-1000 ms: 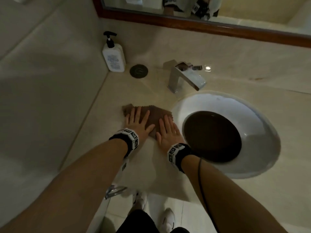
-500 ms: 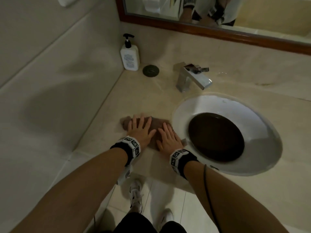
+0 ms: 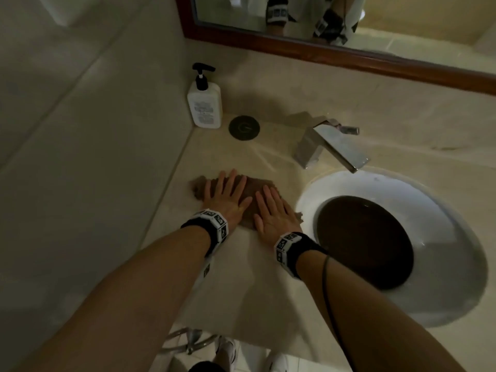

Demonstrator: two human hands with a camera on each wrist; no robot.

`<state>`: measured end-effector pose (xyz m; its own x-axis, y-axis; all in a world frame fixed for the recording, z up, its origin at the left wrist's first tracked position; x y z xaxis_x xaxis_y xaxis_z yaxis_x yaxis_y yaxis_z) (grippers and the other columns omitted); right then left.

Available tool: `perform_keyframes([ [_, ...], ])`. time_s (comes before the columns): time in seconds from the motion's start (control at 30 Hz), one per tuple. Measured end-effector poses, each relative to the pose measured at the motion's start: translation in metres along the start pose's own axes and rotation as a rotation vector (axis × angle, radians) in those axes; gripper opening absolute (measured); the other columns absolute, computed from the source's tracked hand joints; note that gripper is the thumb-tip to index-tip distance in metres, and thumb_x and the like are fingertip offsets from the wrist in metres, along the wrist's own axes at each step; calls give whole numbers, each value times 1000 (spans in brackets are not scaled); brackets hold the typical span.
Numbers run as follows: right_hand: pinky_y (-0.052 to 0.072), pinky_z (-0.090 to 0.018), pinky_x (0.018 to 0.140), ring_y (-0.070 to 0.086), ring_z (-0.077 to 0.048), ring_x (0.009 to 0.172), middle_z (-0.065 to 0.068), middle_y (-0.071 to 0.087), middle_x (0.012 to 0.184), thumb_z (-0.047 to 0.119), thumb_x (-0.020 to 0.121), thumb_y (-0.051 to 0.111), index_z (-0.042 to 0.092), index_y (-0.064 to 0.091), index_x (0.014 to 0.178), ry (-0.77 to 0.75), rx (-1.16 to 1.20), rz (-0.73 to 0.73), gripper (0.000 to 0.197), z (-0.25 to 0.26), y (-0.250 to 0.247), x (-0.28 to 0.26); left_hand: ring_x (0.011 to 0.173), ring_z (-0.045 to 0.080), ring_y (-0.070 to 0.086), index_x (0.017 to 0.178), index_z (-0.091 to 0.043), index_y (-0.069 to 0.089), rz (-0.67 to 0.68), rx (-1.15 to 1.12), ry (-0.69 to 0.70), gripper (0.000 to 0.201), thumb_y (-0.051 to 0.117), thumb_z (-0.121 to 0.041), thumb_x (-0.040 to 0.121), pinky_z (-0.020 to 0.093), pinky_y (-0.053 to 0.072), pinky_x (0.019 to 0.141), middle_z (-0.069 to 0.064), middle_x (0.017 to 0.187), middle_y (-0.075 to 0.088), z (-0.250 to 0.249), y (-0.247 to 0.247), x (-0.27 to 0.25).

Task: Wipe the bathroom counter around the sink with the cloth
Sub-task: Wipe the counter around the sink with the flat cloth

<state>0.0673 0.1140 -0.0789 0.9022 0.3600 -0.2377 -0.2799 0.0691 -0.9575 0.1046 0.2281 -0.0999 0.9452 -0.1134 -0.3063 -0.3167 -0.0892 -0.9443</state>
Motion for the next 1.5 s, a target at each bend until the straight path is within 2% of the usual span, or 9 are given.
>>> perform_keyframes([
  [0.27, 5, -35, 116, -1, -22, 147, -8, 2, 160, 49, 88, -3, 16, 10, 151, 70, -43, -35, 72, -10, -15, 76, 147, 21, -6, 151, -33, -1, -81, 30, 59, 61, 15, -56, 97, 50, -1, 115, -6, 161, -8, 22, -33, 76],
  [0.47, 7, -36, 115, 0, -20, 147, -4, 3, 160, 49, 93, 2, 21, 10, 151, 48, -68, -59, 65, -9, -18, 87, 147, 23, -8, 151, -33, -2, -104, 43, 45, 61, 14, -57, 97, 54, -3, 115, -4, 161, -10, 27, -38, 78],
  [0.57, 4, -35, 115, -4, -18, 147, 0, -2, 160, 47, 100, 16, 27, 5, 151, 8, -60, -44, 56, -1, -13, 78, 147, 25, -12, 150, -37, -5, -86, 42, -23, 61, 12, -58, 96, 58, -5, 113, -2, 160, -13, 37, -33, 59],
  [0.67, -1, -33, 115, -10, -16, 146, 2, -7, 160, 47, 100, 15, 28, 1, 151, -34, -35, 1, 57, 23, -3, 61, 145, 28, -18, 147, -44, -8, -73, 27, -100, 59, 10, -61, 94, 62, -9, 110, 0, 159, -18, 55, -24, 27],
  [0.83, 0, -35, 116, -9, -19, 146, -3, -7, 160, 53, 81, -14, 24, 1, 151, -98, -45, 21, 78, 61, 13, 21, 146, 34, -10, 149, -41, 1, -164, -18, -214, 62, 20, -61, 94, 55, -3, 115, 9, 160, -11, 69, -16, -39],
  [0.97, 3, -38, 117, -6, -23, 147, -6, -3, 160, 51, 80, -16, 21, 4, 151, -182, -58, 23, 80, 86, 27, -20, 145, 36, -8, 150, -37, -3, -147, -60, -284, 67, 20, -63, 93, 52, -1, 116, 8, 160, -10, 78, 6, -92],
  [1.07, 4, -39, 117, -2, -23, 147, -6, 1, 160, 50, 83, -12, 20, 8, 151, -237, -53, 23, 77, 98, 35, -52, 145, 36, -12, 149, -39, -6, -94, -72, -326, 66, 17, -64, 92, 53, -3, 116, 7, 160, -14, 80, 23, -128],
  [1.23, 23, -41, 113, 25, -26, 142, -8, 28, 154, 47, 93, 12, 18, 32, 146, -296, -65, 14, 63, 98, 48, -97, 144, 36, -18, 147, -43, -11, -64, -66, -353, 64, 14, -65, 92, 58, -6, 114, 6, 159, -18, 62, 44, -180],
  [1.5, 32, -42, 109, 35, -25, 138, -7, 38, 150, 49, 94, 19, 19, 41, 142, -276, -52, 15, 61, 83, 49, -112, 143, 32, -21, 145, -48, -13, -23, -44, -325, 62, 12, -67, 91, 60, -8, 112, 3, 158, -23, 48, 45, -181],
])
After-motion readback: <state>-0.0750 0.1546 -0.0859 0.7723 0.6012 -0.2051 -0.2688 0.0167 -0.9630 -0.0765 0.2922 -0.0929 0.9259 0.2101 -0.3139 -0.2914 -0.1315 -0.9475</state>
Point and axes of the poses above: each hand's wrist, its own x-axis towards the middle knuckle, its own y-axis out of the palm, z = x × y, the point moved 10 cm from there along x, towards the middle knuckle
